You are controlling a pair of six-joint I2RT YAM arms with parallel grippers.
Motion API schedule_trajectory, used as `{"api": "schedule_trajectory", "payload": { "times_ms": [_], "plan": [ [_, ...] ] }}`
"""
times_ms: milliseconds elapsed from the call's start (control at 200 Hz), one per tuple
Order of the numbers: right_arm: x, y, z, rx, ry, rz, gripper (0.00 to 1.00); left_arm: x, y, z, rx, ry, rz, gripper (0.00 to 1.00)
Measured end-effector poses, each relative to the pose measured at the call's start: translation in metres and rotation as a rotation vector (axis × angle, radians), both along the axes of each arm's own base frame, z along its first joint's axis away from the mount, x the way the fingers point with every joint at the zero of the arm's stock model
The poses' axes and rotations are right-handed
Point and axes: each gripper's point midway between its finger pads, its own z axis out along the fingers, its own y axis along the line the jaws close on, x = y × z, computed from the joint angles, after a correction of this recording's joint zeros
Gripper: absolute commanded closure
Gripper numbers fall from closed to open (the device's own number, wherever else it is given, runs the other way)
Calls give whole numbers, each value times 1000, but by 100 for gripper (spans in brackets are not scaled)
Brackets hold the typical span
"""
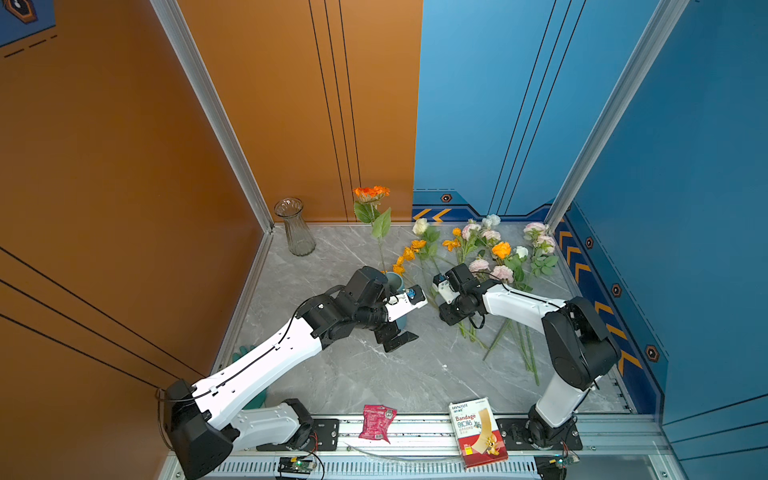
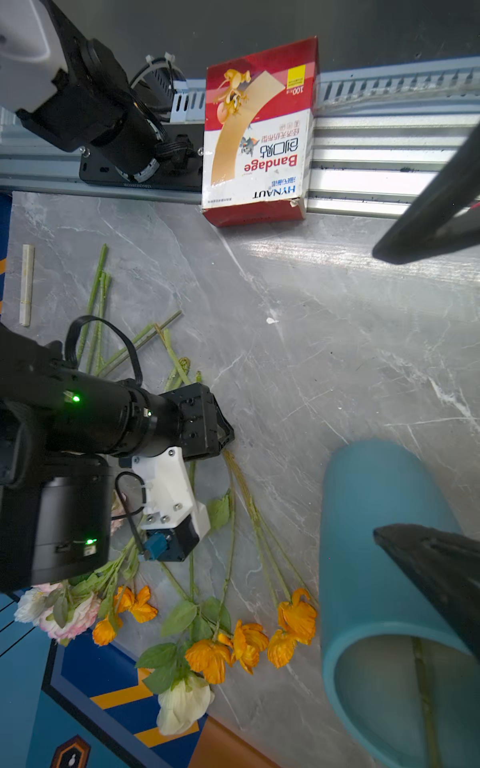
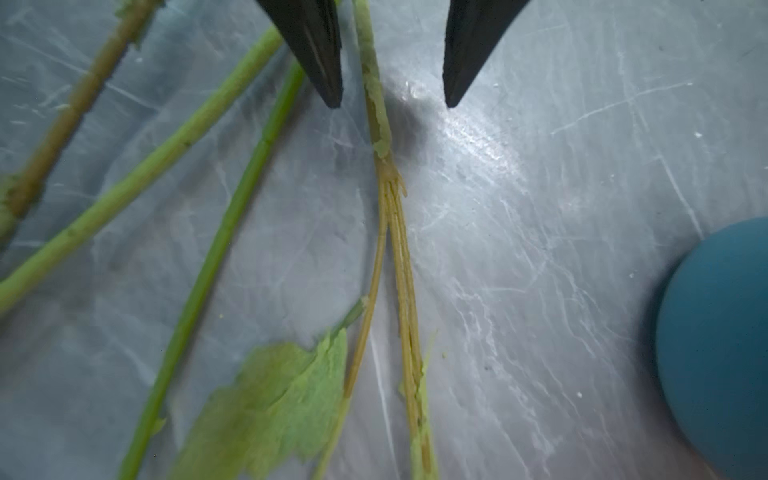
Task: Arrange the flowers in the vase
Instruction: 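Release the gerbera and grasp an orange poppy stem with the right gripper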
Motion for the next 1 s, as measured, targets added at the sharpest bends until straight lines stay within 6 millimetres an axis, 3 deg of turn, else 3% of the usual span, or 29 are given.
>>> {"api": "schedule_trajectory", "payload": {
  "times_ms": [125, 516, 1001],
  "plan": [
    [-3, 0, -6, -40, 16, 13, 59, 1, 1, 11, -23, -41, 3, 2],
    [0, -4, -11, -99, 41, 36, 67, 4, 1, 12, -20, -53, 14, 2],
    [-7, -6, -10, -119, 69, 93, 91, 4, 3, 14, -21, -63, 21, 2]
  ]
}}
